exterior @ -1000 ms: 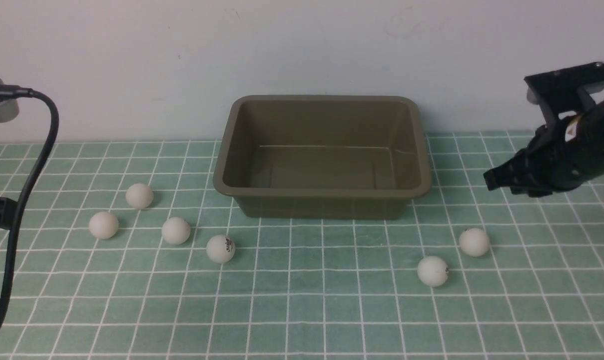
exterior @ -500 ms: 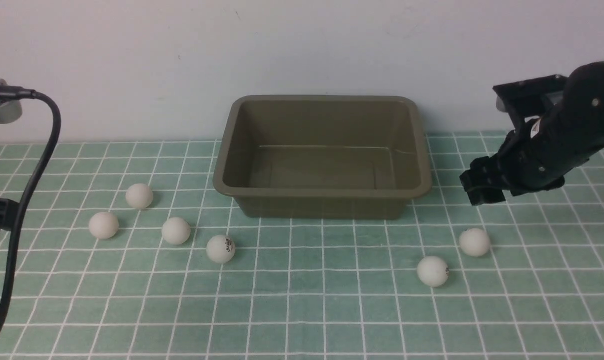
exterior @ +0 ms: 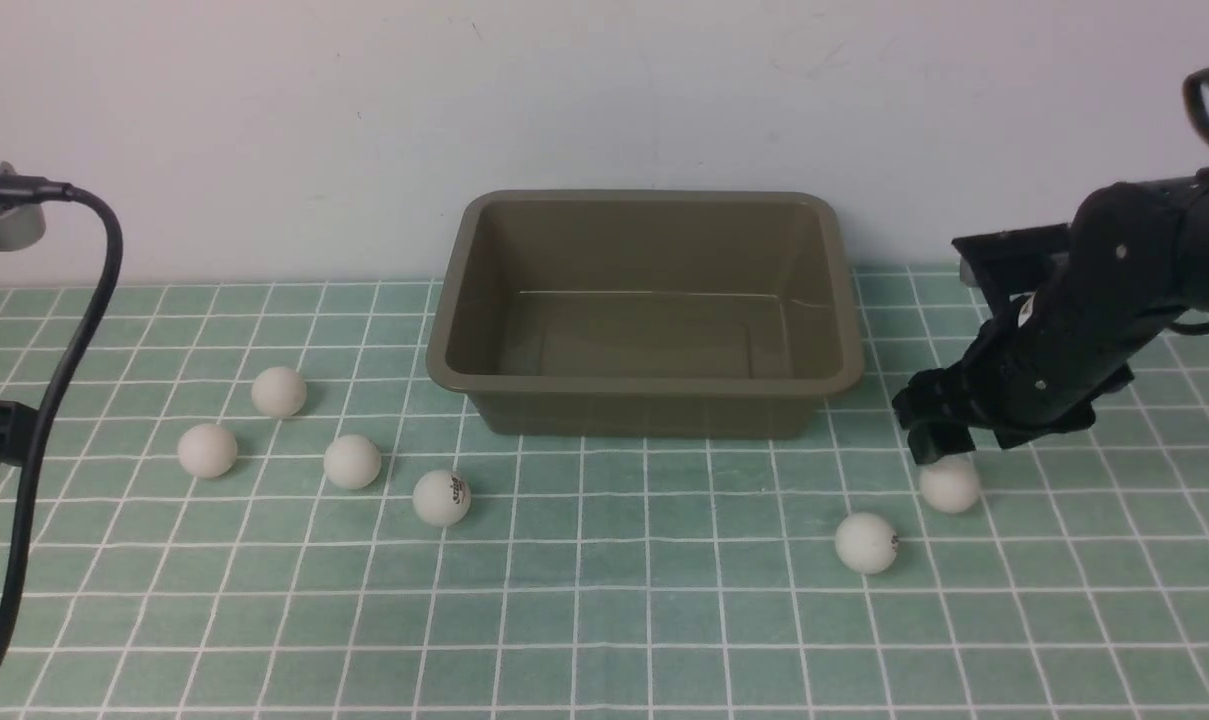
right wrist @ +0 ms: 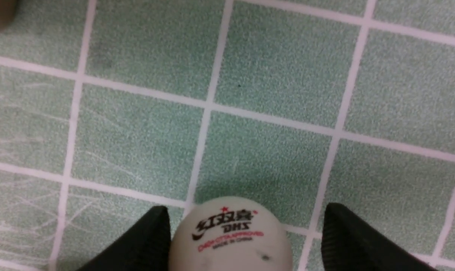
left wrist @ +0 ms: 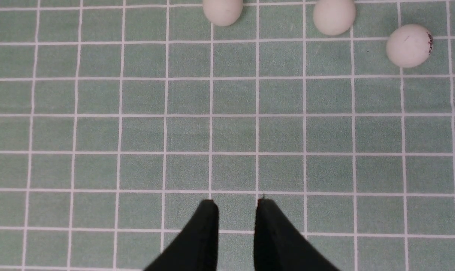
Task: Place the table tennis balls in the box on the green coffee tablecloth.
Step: 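Reach for and grasp a ping pong ball on the table, then release the ping pong ball into the bin and lift the gripper away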
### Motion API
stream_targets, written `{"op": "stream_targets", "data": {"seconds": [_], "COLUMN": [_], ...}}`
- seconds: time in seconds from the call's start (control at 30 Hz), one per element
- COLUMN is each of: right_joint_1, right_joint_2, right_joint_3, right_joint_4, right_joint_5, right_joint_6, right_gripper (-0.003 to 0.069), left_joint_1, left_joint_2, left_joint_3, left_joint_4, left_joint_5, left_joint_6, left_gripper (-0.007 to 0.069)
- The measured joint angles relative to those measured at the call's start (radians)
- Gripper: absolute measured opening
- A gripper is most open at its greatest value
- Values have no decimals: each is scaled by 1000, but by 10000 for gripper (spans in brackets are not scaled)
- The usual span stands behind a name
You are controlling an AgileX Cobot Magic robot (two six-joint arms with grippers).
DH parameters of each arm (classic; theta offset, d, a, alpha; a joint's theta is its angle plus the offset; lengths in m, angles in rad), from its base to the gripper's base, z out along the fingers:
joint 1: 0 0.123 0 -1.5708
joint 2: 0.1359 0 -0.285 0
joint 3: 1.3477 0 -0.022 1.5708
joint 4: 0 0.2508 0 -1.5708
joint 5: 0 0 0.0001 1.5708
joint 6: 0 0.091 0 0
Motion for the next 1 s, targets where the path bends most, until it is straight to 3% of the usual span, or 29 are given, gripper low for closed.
{"op": "stream_targets", "data": {"seconds": [0.27,0.57,1.0], "right_joint_1": [0,0,0], "right_joint_2": [1,1,4], "right_joint_3": [-5,-73,-386], "right_joint_4": [7,-3,-22], "right_joint_5": [19,116,436], "right_joint_6": [0,0,0], "right_gripper": [365,364,364], "left_joint_1": [0,0,0], "left_joint_2": [0,0,0], "left_joint_3": [0,0,0], "left_joint_4": [0,0,0], "left_joint_5": [0,0,0], "left_joint_6": [0,0,0], "left_gripper": [125,125,125]}}
